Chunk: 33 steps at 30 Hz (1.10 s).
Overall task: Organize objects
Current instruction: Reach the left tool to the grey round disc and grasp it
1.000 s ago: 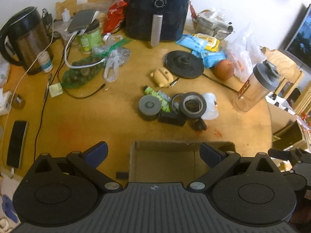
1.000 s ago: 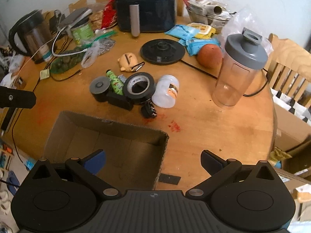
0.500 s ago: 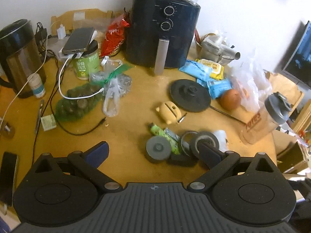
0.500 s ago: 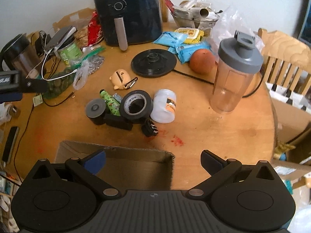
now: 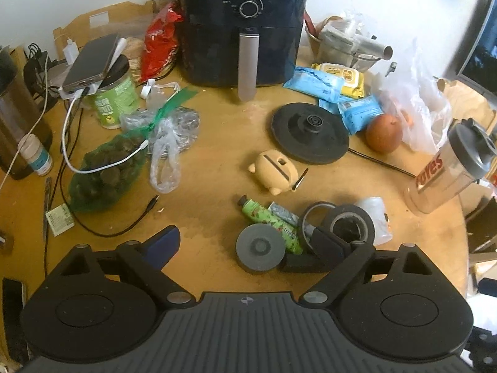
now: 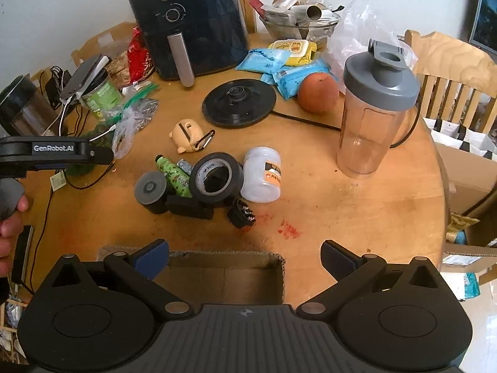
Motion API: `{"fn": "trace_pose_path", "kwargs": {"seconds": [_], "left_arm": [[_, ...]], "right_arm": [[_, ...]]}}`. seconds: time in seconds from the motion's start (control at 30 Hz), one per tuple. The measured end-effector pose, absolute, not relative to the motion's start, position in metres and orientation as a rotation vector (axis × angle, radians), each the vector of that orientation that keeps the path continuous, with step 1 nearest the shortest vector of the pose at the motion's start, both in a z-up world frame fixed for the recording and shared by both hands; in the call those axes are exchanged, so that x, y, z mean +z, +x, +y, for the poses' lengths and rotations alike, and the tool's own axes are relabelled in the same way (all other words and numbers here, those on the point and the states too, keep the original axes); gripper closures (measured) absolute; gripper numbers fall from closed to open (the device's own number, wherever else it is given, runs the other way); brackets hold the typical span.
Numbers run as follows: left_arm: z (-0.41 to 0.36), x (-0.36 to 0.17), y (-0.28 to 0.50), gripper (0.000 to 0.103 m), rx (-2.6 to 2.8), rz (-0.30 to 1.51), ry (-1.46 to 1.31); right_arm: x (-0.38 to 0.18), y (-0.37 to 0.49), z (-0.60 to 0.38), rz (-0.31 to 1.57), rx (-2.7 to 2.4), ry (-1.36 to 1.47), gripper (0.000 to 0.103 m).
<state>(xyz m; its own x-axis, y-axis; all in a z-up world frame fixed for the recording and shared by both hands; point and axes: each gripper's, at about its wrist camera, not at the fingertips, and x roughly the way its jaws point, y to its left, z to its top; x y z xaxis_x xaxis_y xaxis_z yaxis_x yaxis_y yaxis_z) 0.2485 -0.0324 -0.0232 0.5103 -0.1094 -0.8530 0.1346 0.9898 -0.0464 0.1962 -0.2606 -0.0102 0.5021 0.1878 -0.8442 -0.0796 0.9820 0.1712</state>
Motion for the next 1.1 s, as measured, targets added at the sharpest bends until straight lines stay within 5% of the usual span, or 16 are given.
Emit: {"fn": "trace_pose_path", "kwargs": {"seconds": [0.73,0.8,0.9,1.1], "left_arm": [[-0.043,-0.121,0.29,0.01,-0.16,1.195,0.047],[-0.043,-0.127,0.293,0.016,-0.149,1.207,0.058],[-0.037,-0.13,0.297,0.044,-0.226,1.203,-0.025],[-0.037,-0.118,0.294,0.045,-0.222,1.186,0.018]], "right_arm": [[-0.012,0.178,-0.297,1.057,0.057,0.167,0.0],[-0.011,0.175,-0.297,1.059,0.041,0.168,0.0],[-0.008,0.172,-0.299,1.062,0.019,0.161,0.0],[0.01,0.177,-0.292,1.07,-0.032,0.112,0.0]]}}
